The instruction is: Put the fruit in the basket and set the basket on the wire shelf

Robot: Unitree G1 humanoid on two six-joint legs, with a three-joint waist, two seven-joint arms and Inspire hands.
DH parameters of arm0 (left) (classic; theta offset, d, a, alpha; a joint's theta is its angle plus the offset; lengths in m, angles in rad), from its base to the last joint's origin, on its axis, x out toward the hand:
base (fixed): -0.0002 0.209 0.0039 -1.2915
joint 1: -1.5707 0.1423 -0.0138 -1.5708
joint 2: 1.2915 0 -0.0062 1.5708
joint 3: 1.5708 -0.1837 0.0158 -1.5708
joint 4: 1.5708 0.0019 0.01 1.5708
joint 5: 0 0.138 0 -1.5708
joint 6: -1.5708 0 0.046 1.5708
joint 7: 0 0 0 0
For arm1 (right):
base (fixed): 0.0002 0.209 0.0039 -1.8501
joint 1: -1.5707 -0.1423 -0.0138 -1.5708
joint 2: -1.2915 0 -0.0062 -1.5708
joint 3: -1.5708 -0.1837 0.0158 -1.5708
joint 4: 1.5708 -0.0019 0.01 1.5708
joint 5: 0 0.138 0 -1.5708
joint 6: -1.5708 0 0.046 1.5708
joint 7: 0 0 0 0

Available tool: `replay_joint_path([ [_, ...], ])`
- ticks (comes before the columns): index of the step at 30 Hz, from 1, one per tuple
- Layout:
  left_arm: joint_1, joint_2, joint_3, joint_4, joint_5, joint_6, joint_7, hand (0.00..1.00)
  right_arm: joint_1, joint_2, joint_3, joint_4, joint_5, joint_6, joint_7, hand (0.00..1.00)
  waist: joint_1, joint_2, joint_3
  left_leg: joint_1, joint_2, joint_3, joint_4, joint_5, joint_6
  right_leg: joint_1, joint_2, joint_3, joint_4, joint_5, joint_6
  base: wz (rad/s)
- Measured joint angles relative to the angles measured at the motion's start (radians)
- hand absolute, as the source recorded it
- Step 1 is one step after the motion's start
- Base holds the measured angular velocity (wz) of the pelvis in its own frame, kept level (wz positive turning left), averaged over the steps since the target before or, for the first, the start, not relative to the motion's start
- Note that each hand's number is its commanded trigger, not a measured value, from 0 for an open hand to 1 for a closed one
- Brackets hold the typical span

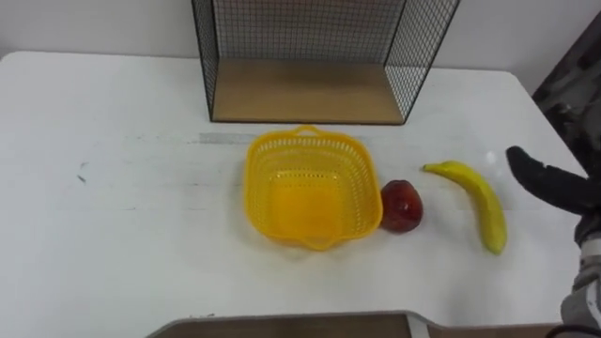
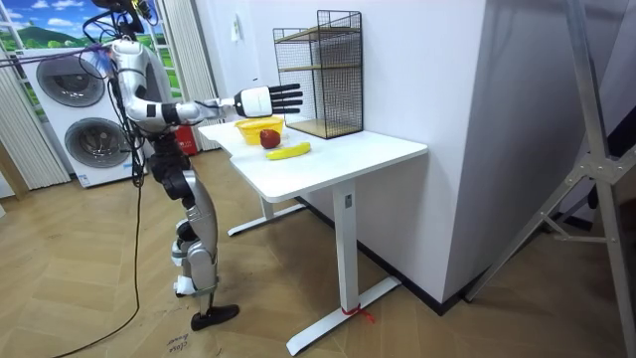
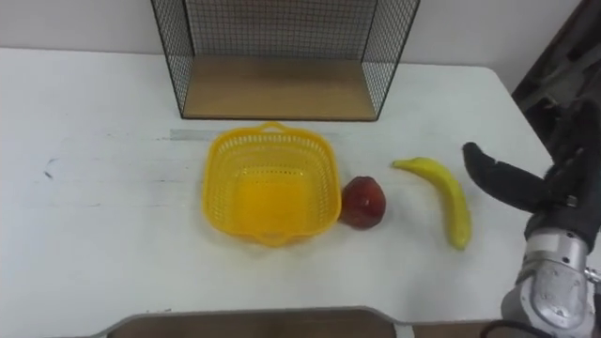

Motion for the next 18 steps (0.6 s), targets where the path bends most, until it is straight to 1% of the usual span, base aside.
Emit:
replay_joint_path([
  [2, 0.001, 0.001, -0.001, 0.0, 0.0, 0.002, -0.001, 0.0, -0.001, 0.0, 0.02, 0.0, -0.001, 0.0, 0.041, 0.0, 0.006, -0.006, 0.0002, 0.001, 0.0, -0.002, 0.0, 0.0, 0.0, 0.002, 0.0, -0.003, -0.001, 0.0, 0.0, 0.04],
  [4, 0.001, 0.001, -0.012, 0.0, 0.0, 0.004, -0.001, 0.0, -0.002, 0.0, 0.036, 0.0, -0.005, 0.0, 0.079, 0.0, 0.012, -0.006, 0.0002, 0.002, 0.0, -0.003, 0.001, 0.0, 0.0, 0.007, 0.0, -0.005, -0.006, 0.0, 0.0, 0.04],
  [6, -0.001, 0.002, -0.019, 0.0, 0.0, 0.004, -0.001, 0.0, -0.002, 0.0, 0.06, 0.004, -0.013, 0.001, 0.119, 0.0, 0.012, -0.003, 0.0008, 0.002, 0.001, -0.01, 0.002, 0.0, 0.0, 0.016, 0.0, -0.014, -0.014, 0.002, -0.001, 0.09],
  [8, -0.001, 0.002, -0.021, 0.0, 0.0, 0.004, -0.001, 0.0, -0.002, 0.0, 0.067, 0.006, -0.032, 0.001, 0.15, 0.0, 0.013, 0.002, 0.0015, 0.002, 0.001, -0.014, 0.002, 0.0, 0.0, 0.018, 0.0, -0.018, -0.014, 0.002, -0.001, 0.07],
  [9, -0.001, 0.002, -0.02, 0.0, 0.0, 0.004, -0.001, 0.0, -0.002, 0.001, 0.067, 0.006, -0.048, 0.001, 0.163, 0.0, 0.013, 0.003, 0.0006, 0.003, 0.001, -0.015, 0.002, 0.0, 0.0, 0.02, 0.0, -0.019, -0.014, 0.002, -0.001, 0.05],
  [12, 0.002, 0.002, -0.02, 0.001, 0.0, 0.004, 0.003, 0.0, -0.002, 0.002, 0.067, 0.011, -0.078, 0.001, 0.193, 0.0, 0.013, 0.005, 0.0014, 0.009, 0.001, -0.02, 0.003, 0.0, 0.0, 0.028, -0.001, -0.024, -0.015, 0.002, -0.001, 0.05],
  [16, -0.003, 0.002, -0.021, 0.004, 0.0, 0.004, 0.006, 0.0, -0.002, 0.002, 0.067, 0.023, -0.079, 0.001, 0.215, 0.0, 0.012, 0.004, 0.0017, 0.008, 0.001, -0.023, 0.008, 0.0, 0.0, 0.03, -0.001, -0.025, -0.014, 0.002, -0.002, 0.0],
  [18, -0.005, 0.002, -0.022, 0.004, 0.0, 0.004, 0.005, 0.0, -0.002, 0.002, 0.067, 0.05, -0.089, 0.002, 0.236, 0.0, 0.011, 0.0, 0.0006, 0.007, 0.001, -0.025, 0.01, 0.0, 0.0, 0.03, -0.002, -0.027, -0.014, 0.003, -0.002, 0.0],
])
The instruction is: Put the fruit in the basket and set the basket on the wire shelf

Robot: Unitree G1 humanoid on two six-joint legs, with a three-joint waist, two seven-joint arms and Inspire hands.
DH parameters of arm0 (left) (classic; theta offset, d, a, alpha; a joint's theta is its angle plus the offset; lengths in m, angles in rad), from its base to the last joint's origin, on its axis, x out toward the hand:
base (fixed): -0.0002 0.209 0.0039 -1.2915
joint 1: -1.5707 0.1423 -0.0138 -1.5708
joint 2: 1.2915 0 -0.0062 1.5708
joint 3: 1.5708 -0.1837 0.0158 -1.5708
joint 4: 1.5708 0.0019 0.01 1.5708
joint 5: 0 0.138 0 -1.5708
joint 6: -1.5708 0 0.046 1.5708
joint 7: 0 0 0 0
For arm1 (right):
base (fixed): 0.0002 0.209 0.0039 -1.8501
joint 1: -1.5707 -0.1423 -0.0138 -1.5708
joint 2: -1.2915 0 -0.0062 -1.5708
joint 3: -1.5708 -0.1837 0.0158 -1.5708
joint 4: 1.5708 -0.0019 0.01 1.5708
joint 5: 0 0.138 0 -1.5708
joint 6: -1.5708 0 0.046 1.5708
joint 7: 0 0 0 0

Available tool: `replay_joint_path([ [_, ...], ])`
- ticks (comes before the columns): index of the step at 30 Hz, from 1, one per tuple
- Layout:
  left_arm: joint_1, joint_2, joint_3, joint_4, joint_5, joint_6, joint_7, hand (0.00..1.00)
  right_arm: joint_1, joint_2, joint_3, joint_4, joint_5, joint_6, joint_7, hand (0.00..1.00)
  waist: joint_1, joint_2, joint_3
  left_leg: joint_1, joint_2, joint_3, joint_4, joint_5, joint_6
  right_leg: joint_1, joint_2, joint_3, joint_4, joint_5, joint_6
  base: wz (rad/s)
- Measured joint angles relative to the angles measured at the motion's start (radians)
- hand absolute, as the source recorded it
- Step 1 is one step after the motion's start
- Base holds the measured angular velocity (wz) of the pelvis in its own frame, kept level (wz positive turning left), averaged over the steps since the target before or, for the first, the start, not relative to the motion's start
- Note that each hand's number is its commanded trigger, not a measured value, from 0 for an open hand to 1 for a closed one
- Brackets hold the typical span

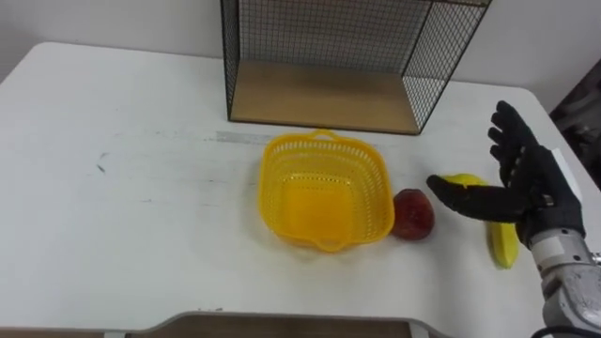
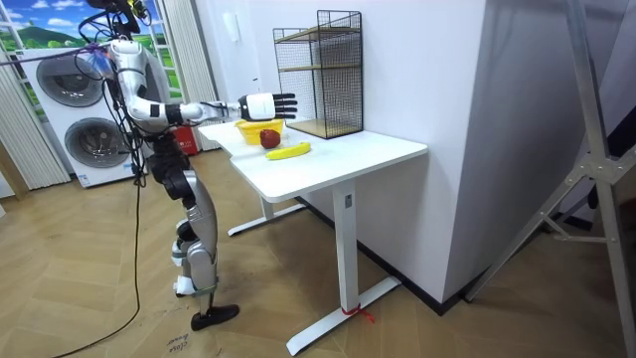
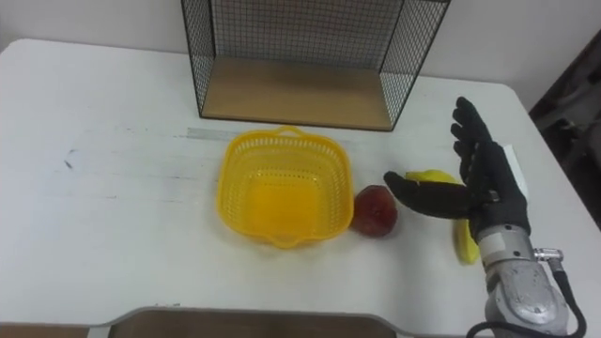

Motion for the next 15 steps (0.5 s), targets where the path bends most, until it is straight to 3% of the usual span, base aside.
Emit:
replay_joint_path([
  [8, 0.0, 0.001, -0.017, -0.001, 0.0, 0.0, -0.004, 0.0, 0.0, 0.0, 0.0, 0.004, -0.049, 0.032, 0.052, 0.0, -0.013, 0.005, -0.0005, -0.002, 0.0, -0.001, 0.0, 0.0, 0.0, 0.0, 0.0, 0.0, 0.0, 0.0, -0.001, 0.0],
  [15, -0.002, 0.001, -0.018, -0.004, 0.0, 0.0, -0.006, 0.0, 0.0, 0.001, 0.0, 0.004, -0.116, 0.037, 0.105, 0.0, -0.014, 0.006, -0.0013, -0.007, 0.0, -0.006, 0.0, 0.0, 0.0, -0.001, 0.0, -0.003, -0.003, 0.0, -0.001, 0.0],
])
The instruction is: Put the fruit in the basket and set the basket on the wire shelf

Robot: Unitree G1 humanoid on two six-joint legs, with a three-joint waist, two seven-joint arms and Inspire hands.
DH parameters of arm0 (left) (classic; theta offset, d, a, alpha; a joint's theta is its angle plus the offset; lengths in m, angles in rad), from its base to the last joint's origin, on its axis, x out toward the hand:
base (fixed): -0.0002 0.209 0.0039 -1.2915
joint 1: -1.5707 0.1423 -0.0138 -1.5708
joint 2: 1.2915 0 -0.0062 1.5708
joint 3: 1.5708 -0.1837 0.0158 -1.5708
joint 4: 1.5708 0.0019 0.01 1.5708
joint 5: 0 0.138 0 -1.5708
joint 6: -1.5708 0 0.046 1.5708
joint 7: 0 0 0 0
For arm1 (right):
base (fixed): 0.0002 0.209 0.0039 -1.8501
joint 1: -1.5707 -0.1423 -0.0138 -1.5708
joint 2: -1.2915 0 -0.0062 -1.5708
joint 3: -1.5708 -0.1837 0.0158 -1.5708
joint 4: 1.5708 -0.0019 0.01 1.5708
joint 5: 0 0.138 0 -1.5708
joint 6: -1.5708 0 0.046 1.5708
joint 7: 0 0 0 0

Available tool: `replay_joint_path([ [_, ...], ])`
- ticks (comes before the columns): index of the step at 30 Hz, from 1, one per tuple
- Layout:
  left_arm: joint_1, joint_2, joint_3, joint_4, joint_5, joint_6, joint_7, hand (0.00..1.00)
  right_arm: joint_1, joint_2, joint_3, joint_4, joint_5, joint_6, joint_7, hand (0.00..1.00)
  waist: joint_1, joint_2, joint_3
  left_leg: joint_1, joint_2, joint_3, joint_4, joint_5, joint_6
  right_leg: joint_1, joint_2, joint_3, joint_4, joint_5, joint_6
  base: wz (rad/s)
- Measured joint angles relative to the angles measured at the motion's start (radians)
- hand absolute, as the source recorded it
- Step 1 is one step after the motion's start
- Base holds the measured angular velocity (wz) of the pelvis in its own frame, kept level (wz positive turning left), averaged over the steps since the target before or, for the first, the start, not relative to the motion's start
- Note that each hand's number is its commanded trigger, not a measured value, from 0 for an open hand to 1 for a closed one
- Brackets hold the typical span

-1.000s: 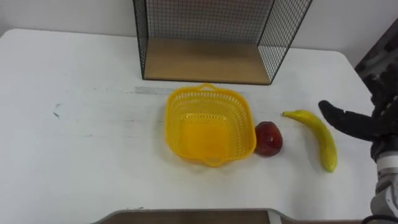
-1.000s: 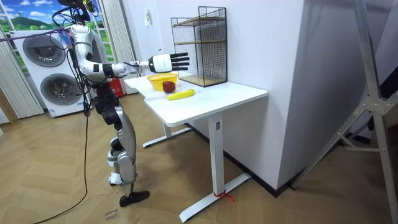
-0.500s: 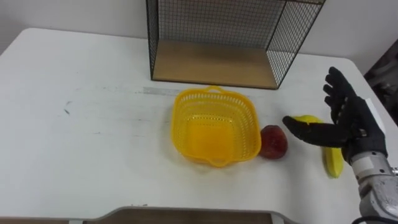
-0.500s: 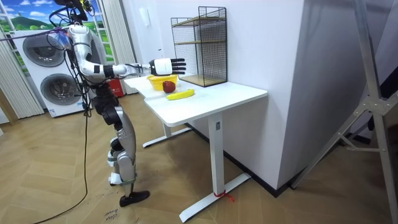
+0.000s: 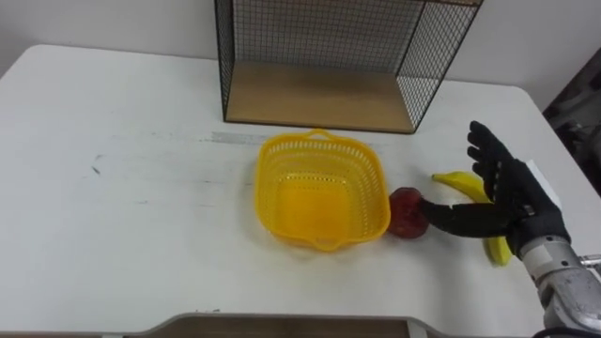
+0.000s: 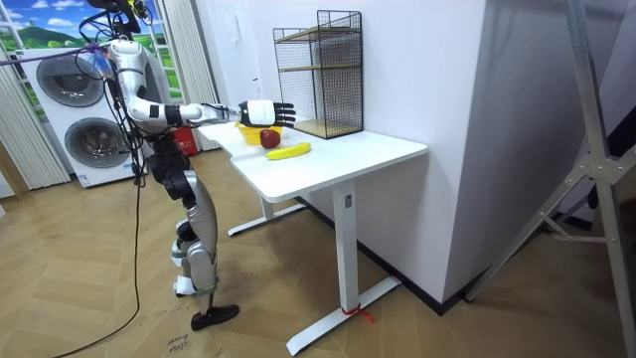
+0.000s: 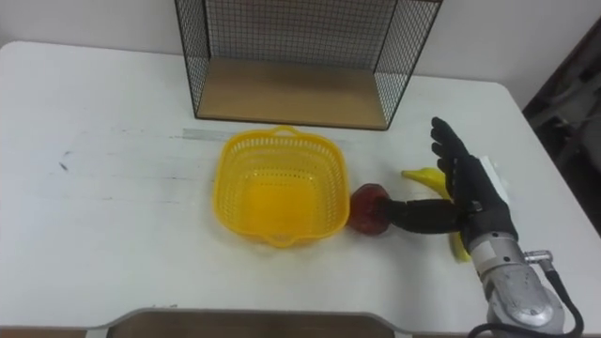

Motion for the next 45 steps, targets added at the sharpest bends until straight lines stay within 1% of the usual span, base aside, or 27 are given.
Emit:
replay_joint_path([
  [4, 0.0, 0.0, 0.0, 0.0, 0.0, 0.0, 0.0, 0.0, 0.001, 0.0, 0.0, 0.0, -0.014, 0.004, 0.019, 0.0, -0.001, 0.0, -0.0005, -0.001, 0.0, -0.002, 0.001, 0.0, 0.0, 0.0, 0.0, -0.001, 0.0, 0.0, 0.0, 0.0],
  [7, 0.0, 0.003, 0.0, -0.001, 0.0, 0.0, -0.004, 0.0, 0.004, 0.0, 0.0, 0.016, -0.034, 0.004, 0.043, 0.0, -0.001, -0.001, -0.0045, -0.002, 0.0, -0.002, 0.003, 0.0, 0.0, 0.001, 0.0, -0.002, 0.0, 0.0, 0.0, 0.0],
  [9, 0.0, 0.012, -0.001, -0.002, 0.0, 0.0, -0.014, 0.0, 0.004, 0.0, 0.0, 0.051, -0.034, 0.005, 0.057, 0.0, -0.001, -0.003, -0.0064, -0.002, 0.0, -0.003, 0.006, 0.0, 0.0, 0.002, 0.0, -0.002, 0.0, 0.0, 0.0, 0.0],
  [14, 0.0, 0.027, -0.001, -0.002, 0.0, 0.0, -0.021, 0.0, 0.004, 0.0, 0.0, 0.083, -0.034, 0.005, 0.084, 0.0, 0.001, -0.002, -0.0054, -0.003, 0.001, -0.003, 0.008, 0.0, 0.0, 0.002, 0.0, -0.002, 0.002, 0.002, -0.001, 0.0],
  [21, -0.001, 0.031, -0.001, -0.001, 0.001, 0.0, -0.027, 0.0, 0.004, 0.0, 0.013, 0.085, -0.034, 0.005, 0.093, 0.0, 0.006, -0.003, -0.0037, -0.005, 0.001, -0.004, 0.008, 0.0, 0.0, 0.001, 0.0, -0.003, 0.001, 0.002, -0.001, 0.0],
  [23, -0.004, 0.031, -0.001, 0.006, 0.002, 0.0, -0.027, 0.0, -0.007, 0.001, 0.031, 0.117, -0.035, 0.005, 0.093, 0.0, 0.009, -0.004, -0.0027, -0.006, 0.001, -0.004, 0.008, 0.0, 0.0, 0.001, 0.0, -0.004, 0.001, 0.002, -0.001, 0.0],
  [25, -0.014, 0.031, -0.002, 0.016, 0.002, 0.001, -0.028, 0.0, -0.008, 0.001, 0.031, 0.145, -0.037, 0.006, 0.093, 0.0, 0.016, -0.002, 0.0036, -0.007, 0.001, -0.005, 0.008, 0.0, 0.0, 0.0, 0.0, -0.004, 0.001, 0.002, -0.001, 0.0],
  [26, -0.025, 0.031, -0.002, 0.029, 0.002, 0.003, -0.028, 0.0, -0.008, 0.001, 0.031, 0.155, -0.037, 0.011, 0.093, 0.0, 0.023, 0.0, 0.0097, -0.008, 0.001, -0.006, 0.008, 0.0, 0.0, 0.0, 0.0, -0.005, 0.001, 0.002, -0.001, 0.0],
  [27, -0.028, 0.031, -0.01, 0.036, 0.002, 0.006, -0.028, 0.0, -0.008, 0.001, 0.031, 0.155, -0.037, 0.019, 0.093, 0.0, 0.025, 0.003, 0.0132, -0.009, 0.001, -0.008, 0.008, 0.0, 0.0, 0.0, 0.0, -0.006, 0.001, 0.002, -0.001, 0.0],
  [30, -0.029, 0.03, -0.019, 0.036, 0.003, 0.021, -0.03, 0.0, -0.01, 0.001, 0.03, 0.155, -0.036, 0.02, 0.084, 0.0, 0.027, 0.006, 0.014, -0.011, 0.001, -0.011, 0.006, 0.0, 0.0, -0.002, 0.0, -0.01, 0.0, 0.002, -0.001, 0.0],
  [34, -0.037, 0.03, -0.019, 0.035, 0.026, 0.021, -0.027, 0.0, -0.029, 0.001, 0.036, 0.157, -0.056, 0.021, 0.08, 0.0, 0.031, 0.004, 0.0125, -0.012, 0.001, -0.012, 0.006, 0.0, 0.0, -0.002, 0.0, -0.012, -0.002, 0.002, -0.001, 0.01],
  [36, -0.04, 0.031, -0.019, 0.034, 0.041, 0.02, -0.023, 0.0, -0.043, 0.001, 0.04, 0.161, -0.066, 0.021, 0.077, 0.0, 0.033, 0.004, 0.0105, -0.012, 0.001, -0.014, 0.006, 0.0, 0.0, 0.0, 0.0, -0.014, -0.005, 0.002, -0.001, 0.0],
  [38, -0.037, 0.031, -0.019, 0.034, 0.041, 0.021, -0.022, 0.0, -0.066, 0.001, 0.054, 0.181, -0.07, 0.021, 0.058, 0.0, 0.033, 0.006, 0.0026, -0.011, 0.001, -0.017, 0.007, 0.0, 0.0, 0.003, 0.0, -0.015, -0.008, 0.002, -0.002, 0.02],
  [39, -0.036, 0.033, -0.019, 0.034, 0.041, 0.021, -0.022, 0.0, -0.076, 0.001, 0.066, 0.198, -0.078, 0.021, 0.048, 0.0, 0.033, 0.006, -0.003, -0.01, 0.001, -0.021, 0.007, 0.0, 0.0, 0.007, 0.0, -0.019, -0.011, 0.003, -0.002, 0.06],
  [41, -0.038, 0.034, -0.019, 0.033, 0.042, 0.021, -0.022, 0.0, -0.077, 0.001, 0.074, 0.208, -0.086, 0.021, 0.044, 0.0, 0.032, 0.007, -0.0034, -0.005, 0.001, -0.027, 0.008, 0.0, 0.0, 0.017, -0.001, -0.025, -0.016, 0.003, -0.001, 0.09],
  [45, -0.039, 0.034, -0.019, 0.032, 0.066, 0.023, -0.022, 0.0, -0.078, 0.0, 0.082, 0.221, -0.095, 0.021, 0.03, 0.0, 0.049, 0.015, -0.0021, -0.003, 0.001, -0.028, 0.008, 0.0, 0.0, 0.02, -0.001, -0.026, -0.016, 0.003, -0.001, 0.01],
])
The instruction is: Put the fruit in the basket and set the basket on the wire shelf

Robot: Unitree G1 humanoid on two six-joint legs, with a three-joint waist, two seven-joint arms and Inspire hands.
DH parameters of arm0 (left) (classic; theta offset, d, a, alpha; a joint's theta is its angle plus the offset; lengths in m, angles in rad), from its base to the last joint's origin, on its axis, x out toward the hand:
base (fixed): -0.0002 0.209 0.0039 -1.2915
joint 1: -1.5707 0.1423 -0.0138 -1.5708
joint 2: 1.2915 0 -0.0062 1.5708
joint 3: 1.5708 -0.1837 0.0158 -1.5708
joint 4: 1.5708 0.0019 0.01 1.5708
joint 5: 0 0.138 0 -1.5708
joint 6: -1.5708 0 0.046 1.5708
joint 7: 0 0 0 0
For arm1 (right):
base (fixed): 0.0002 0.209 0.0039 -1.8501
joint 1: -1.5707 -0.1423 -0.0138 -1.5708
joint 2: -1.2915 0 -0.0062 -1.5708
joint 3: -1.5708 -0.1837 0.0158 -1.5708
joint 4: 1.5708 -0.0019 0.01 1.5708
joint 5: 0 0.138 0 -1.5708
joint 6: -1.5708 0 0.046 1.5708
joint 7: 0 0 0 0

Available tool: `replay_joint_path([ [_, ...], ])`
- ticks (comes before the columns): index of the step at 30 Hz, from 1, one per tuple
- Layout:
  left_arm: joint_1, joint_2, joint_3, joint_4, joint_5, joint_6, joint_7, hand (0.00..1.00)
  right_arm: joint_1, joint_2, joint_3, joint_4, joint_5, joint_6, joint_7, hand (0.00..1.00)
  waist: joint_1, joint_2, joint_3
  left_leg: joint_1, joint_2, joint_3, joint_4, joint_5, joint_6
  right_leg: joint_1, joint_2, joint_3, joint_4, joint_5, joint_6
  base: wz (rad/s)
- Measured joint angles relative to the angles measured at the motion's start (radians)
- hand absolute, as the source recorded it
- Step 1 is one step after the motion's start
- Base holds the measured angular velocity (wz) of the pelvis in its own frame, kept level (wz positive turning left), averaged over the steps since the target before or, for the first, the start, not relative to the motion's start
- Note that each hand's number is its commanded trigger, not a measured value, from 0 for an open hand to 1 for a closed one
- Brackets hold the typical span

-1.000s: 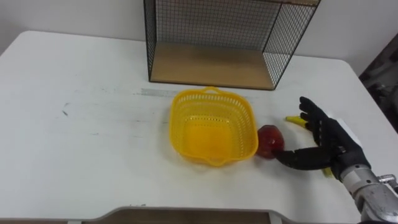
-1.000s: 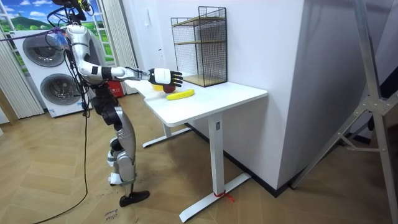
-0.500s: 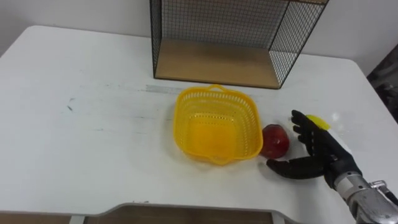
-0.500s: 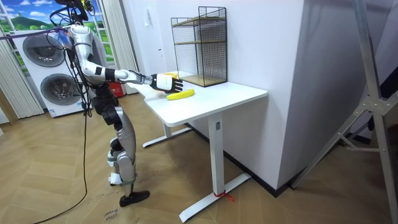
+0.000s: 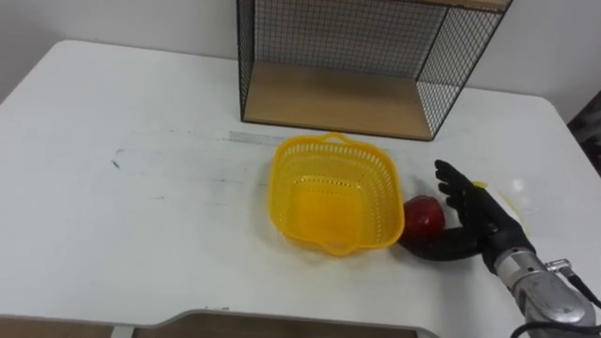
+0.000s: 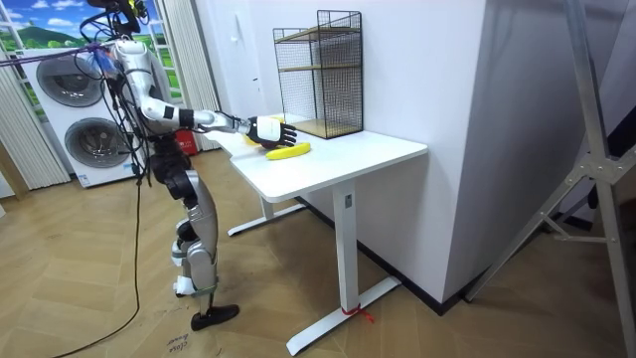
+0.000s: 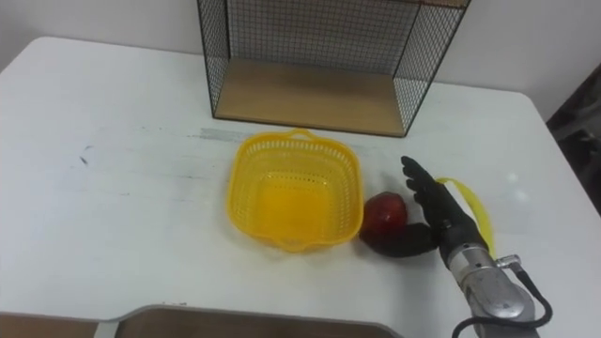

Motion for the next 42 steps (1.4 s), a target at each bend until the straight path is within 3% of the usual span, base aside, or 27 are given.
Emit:
replay_joint_path([
  [14, 0.004, 0.001, 0.0, -0.001, 0.004, 0.002, -0.001, 0.0, -0.003, -0.001, 0.005, 0.009, -0.013, 0.005, -0.016, 0.0, 0.006, 0.0, 0.0058, 0.004, -0.001, -0.018, 0.001, 0.0, 0.0, 0.014, -0.001, -0.016, -0.003, 0.0, 0.0, 0.02],
  [15, 0.003, 0.001, 0.0, -0.001, 0.004, 0.002, -0.001, 0.0, -0.003, -0.001, 0.005, 0.009, -0.013, 0.005, -0.016, 0.13, 0.006, 0.0, 0.0058, 0.004, -0.001, -0.018, 0.002, 0.0, 0.0, 0.014, -0.001, -0.016, -0.003, 0.0, 0.0, 0.0],
  [16, 0.002, 0.001, 0.0, -0.001, 0.004, 0.002, -0.001, 0.0, -0.003, -0.001, 0.005, 0.009, -0.013, 0.005, -0.016, 0.51, 0.006, 0.0, 0.0058, 0.004, -0.001, -0.018, 0.001, 0.0, 0.0, 0.014, -0.001, -0.016, -0.003, 0.0, 0.0, 0.0],
  [17, 0.002, 0.001, 0.0, -0.001, 0.004, 0.002, -0.002, 0.0, -0.003, -0.001, 0.005, 0.009, -0.013, 0.005, -0.016, 0.96, 0.005, 0.0, 0.0058, 0.004, -0.001, -0.018, 0.002, 0.0, 0.0, 0.014, -0.001, -0.016, -0.003, 0.0, 0.0, 0.0],
  [18, 0.002, 0.001, 0.0, -0.001, 0.004, 0.002, -0.002, 0.0, -0.003, -0.001, 0.005, 0.009, -0.013, 0.005, -0.016, 1.0, 0.005, 0.0, 0.0058, 0.004, -0.001, -0.018, 0.002, 0.0, 0.0, 0.014, -0.001, -0.017, -0.003, 0.0, 0.0, 0.0],
  [25, 0.004, -0.001, -0.001, 0.0, 0.004, 0.004, -0.005, 0.0, -0.022, -0.016, -0.007, 0.027, -0.036, 0.005, -0.029, 1.0, 0.004, -0.001, 0.0056, 0.002, -0.001, -0.021, 0.003, 0.0, 0.0, 0.016, -0.002, -0.022, -0.009, 0.0, 0.0, 0.0],
  [31, 0.003, 0.0, -0.002, 0.0, 0.004, 0.018, -0.007, 0.0, -0.057, -0.022, -0.014, 0.077, -0.061, 0.002, -0.03, 1.0, 0.004, -0.014, -0.0001, 0.005, -0.001, -0.022, 0.003, 0.0, 0.0, 0.019, -0.002, -0.023, -0.015, 0.0, 0.0, 0.0],
  [36, -0.002, 0.002, -0.001, -0.001, 0.004, 0.019, -0.007, 0.0, -0.063, -0.022, -0.011, 0.102, -0.069, 0.004, -0.024, 1.0, 0.004, -0.031, 0.0025, 0.01, -0.001, -0.024, 0.002, 0.0, 0.0, 0.03, -0.002, -0.026, -0.017, 0.0, 0.0, 0.01],
  [42, -0.001, 0.002, -0.002, -0.001, 0.004, 0.027, -0.007, 0.0, -0.073, -0.022, -0.011, 0.124, -0.07, 0.004, -0.024, 1.0, 0.005, -0.028, 0.002, 0.013, -0.001, -0.027, 0.002, 0.0, -0.001, 0.035, -0.002, -0.029, -0.016, 0.0, 0.0, 0.0],
])
